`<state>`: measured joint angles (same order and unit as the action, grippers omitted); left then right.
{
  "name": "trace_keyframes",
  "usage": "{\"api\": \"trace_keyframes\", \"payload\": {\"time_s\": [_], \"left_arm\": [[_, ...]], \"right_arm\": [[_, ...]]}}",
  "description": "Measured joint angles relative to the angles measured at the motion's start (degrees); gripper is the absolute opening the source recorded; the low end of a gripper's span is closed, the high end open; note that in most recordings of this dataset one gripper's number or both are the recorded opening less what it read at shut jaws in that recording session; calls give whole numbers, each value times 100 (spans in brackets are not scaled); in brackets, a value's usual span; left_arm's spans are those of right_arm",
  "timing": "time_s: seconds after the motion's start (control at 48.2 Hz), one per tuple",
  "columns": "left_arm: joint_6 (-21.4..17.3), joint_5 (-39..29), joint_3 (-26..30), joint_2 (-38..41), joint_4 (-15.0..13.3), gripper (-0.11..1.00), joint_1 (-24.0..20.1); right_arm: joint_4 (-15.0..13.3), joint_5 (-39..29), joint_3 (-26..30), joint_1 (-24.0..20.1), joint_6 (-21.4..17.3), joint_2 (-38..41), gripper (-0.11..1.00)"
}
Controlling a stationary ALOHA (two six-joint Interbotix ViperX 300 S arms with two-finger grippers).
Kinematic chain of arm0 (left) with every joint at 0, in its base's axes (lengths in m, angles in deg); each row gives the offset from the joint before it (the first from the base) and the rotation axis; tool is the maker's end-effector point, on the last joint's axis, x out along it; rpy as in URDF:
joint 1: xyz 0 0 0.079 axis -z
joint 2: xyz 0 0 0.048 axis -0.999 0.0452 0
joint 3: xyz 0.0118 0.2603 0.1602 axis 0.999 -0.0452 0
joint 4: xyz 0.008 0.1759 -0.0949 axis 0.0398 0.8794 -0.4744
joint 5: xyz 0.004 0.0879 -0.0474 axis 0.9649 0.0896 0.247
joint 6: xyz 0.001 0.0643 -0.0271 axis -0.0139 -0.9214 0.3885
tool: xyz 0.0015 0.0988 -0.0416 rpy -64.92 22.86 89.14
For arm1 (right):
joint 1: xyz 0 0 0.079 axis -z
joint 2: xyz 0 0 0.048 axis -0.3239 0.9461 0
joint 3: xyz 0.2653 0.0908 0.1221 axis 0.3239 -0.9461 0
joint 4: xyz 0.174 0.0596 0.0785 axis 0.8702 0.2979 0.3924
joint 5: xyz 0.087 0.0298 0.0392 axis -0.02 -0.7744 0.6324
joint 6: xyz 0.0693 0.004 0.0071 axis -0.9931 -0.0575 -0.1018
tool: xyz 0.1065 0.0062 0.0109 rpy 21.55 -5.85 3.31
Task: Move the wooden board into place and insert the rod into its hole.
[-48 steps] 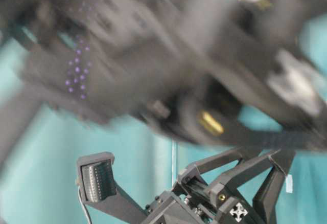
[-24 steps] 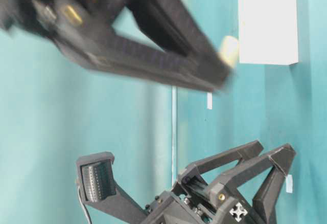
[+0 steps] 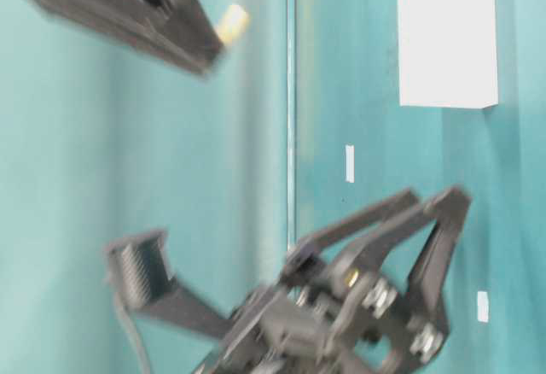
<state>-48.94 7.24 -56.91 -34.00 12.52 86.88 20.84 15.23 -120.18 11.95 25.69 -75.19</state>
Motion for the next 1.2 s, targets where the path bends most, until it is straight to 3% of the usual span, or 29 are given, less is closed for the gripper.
{"api": "trace_keyframes", "payload": {"time_s": [0.208, 0.457, 0.768, 0.893, 1.059, 1.204], "left_arm": [[0, 88, 457, 439, 0, 81, 9], [0, 132, 879, 914, -9, 81, 9], [0, 501, 949, 1090, -9, 77, 9], [0, 677, 949, 1178, -9, 63, 0], [-9, 712, 923, 1222, -18, 25, -44], [-18, 738, 879, 1222, -18, 23, -44]], "right_arm": [[-18, 1055, -712, 343, 18, -545, 8], [-18, 2347, -1354, 729, 237, -615, 8], [-26, 2821, -1547, 940, 809, -615, 8], [-26, 3015, -1661, 976, 853, -615, 8], [-9, 3322, -1872, 976, 861, -615, 8], [35, 3595, -2048, 993, 888, -615, 8]]}}
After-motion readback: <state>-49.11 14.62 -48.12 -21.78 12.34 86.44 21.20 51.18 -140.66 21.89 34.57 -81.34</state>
